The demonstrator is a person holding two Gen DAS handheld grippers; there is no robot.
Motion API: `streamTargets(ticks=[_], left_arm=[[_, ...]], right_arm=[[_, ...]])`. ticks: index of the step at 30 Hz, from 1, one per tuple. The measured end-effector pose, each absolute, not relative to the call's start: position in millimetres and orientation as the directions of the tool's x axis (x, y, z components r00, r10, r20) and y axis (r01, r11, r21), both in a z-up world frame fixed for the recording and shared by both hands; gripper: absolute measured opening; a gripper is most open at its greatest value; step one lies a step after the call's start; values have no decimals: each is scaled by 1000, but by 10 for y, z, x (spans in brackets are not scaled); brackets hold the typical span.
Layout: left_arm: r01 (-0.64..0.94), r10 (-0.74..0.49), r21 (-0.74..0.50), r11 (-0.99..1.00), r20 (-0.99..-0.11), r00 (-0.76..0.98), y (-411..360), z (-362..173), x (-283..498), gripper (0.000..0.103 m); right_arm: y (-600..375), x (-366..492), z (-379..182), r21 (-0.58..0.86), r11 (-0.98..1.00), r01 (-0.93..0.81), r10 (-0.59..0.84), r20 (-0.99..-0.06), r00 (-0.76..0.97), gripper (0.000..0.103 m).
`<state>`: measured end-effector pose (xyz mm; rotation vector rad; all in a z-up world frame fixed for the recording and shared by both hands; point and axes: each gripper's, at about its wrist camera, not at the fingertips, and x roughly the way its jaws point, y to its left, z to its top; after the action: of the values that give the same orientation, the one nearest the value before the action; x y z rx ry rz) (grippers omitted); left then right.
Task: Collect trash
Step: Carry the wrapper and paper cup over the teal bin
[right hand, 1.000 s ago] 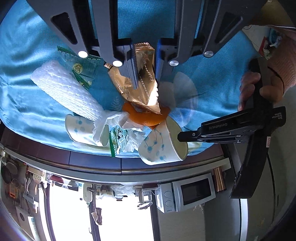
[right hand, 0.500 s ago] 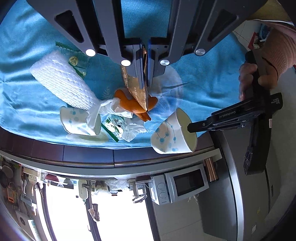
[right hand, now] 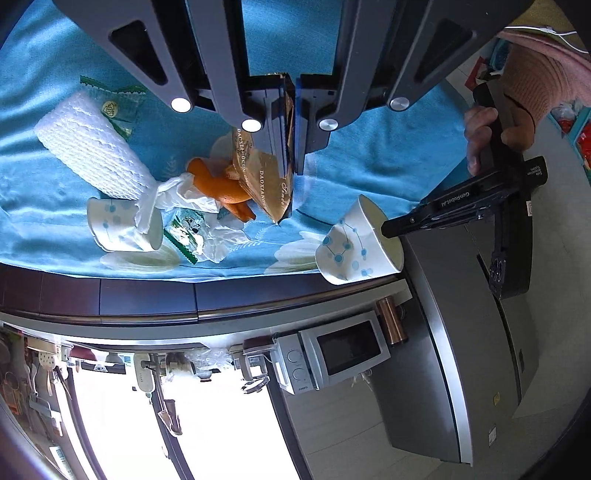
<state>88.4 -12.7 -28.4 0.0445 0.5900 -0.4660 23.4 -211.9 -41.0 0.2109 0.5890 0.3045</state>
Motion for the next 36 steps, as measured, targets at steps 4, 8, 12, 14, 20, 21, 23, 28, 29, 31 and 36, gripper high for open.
streamTargets(ticks=[4, 8, 12, 14, 20, 21, 23, 28, 29, 31, 36], left_arm=[[414, -395, -94, 906, -540, 743, 34, -250, 809, 4], [388, -380, -102, 916, -533, 756, 191, -216, 742, 4], [361, -365, -115, 926, -528, 767, 347, -196, 678, 4], [348, -354, -115, 930, -526, 773, 415, -192, 644, 4], [316, -322, -104, 943, -522, 790, 606, -169, 554, 4], [309, -316, -103, 945, -520, 793, 639, -166, 536, 4], [299, -308, -105, 949, -520, 797, 699, -161, 506, 4], [265, -282, -108, 958, -521, 806, 869, -165, 439, 4], [258, -277, -110, 960, -521, 807, 902, -167, 425, 4], [241, -265, -114, 964, -522, 811, 968, -175, 395, 4], [205, -239, -123, 971, -527, 816, 1111, -203, 337, 4]], right_arm=[[-2048, 271, -379, 309, 918, -248, 378, -495, 782, 2], [-1965, 324, -352, 333, 901, -278, 416, -481, 772, 2], [-1868, 376, -324, 347, 885, -309, 450, -471, 759, 2], [-1810, 405, -318, 351, 878, -325, 465, -468, 751, 2], [-1635, 474, -308, 368, 853, -370, 512, -459, 726, 2], [-1605, 488, -308, 372, 848, -378, 521, -457, 721, 2], [-1553, 509, -309, 378, 840, -390, 535, -454, 712, 2], [-1427, 562, -311, 390, 820, -419, 566, -451, 690, 2], [-1409, 572, -312, 394, 816, -423, 573, -450, 685, 2], [-1361, 601, -306, 397, 810, -432, 582, -450, 677, 2], [-1242, 650, -297, 402, 793, -458, 606, -448, 657, 2]])
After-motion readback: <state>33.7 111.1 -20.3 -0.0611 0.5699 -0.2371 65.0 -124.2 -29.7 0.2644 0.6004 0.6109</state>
